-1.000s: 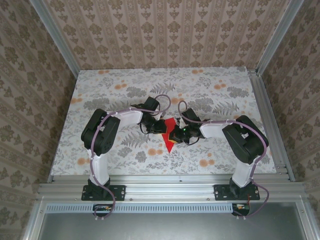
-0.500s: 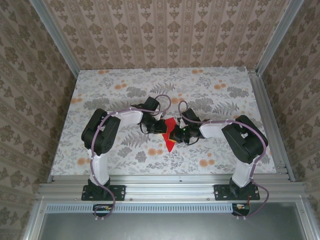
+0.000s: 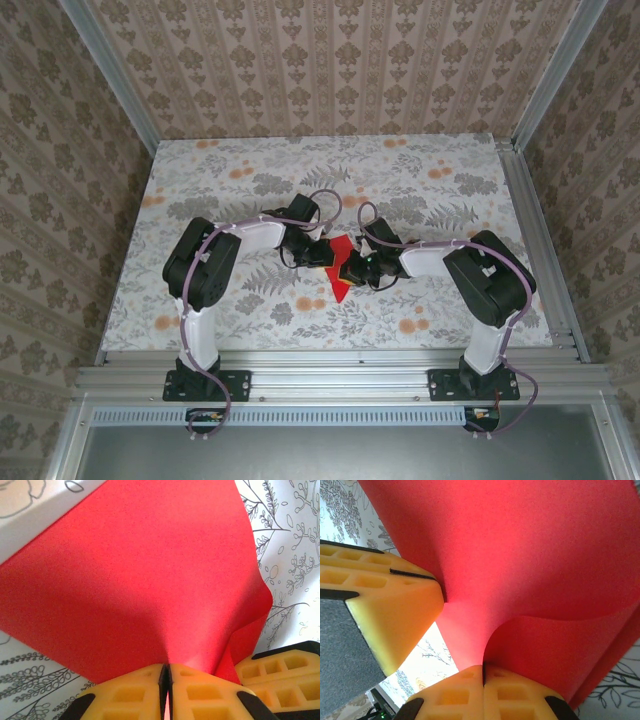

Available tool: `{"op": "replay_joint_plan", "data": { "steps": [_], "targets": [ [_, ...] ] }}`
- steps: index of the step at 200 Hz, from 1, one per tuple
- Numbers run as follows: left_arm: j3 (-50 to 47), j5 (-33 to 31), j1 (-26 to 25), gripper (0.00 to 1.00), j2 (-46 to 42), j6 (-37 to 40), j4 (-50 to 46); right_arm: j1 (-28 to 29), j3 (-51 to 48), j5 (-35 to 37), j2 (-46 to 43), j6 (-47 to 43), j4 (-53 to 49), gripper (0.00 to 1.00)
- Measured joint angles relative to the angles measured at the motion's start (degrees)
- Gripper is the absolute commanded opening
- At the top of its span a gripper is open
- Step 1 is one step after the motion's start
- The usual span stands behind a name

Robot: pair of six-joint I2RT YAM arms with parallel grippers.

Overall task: Fold a paper plane with a square sheet of paper (pick it up from the middle)
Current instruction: Third fold the triangle at the center of the table.

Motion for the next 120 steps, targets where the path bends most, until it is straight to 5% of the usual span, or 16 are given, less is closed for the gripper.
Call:
{"op": "replay_joint_plan", "data": {
  "steps": [120],
  "targets": [
    [0.0,0.4,0.0,0.13,0.1,0.0,0.4,0.0,-0.3,1.7,-0.9,-1.2,-1.1,0.09]
  ]
}}
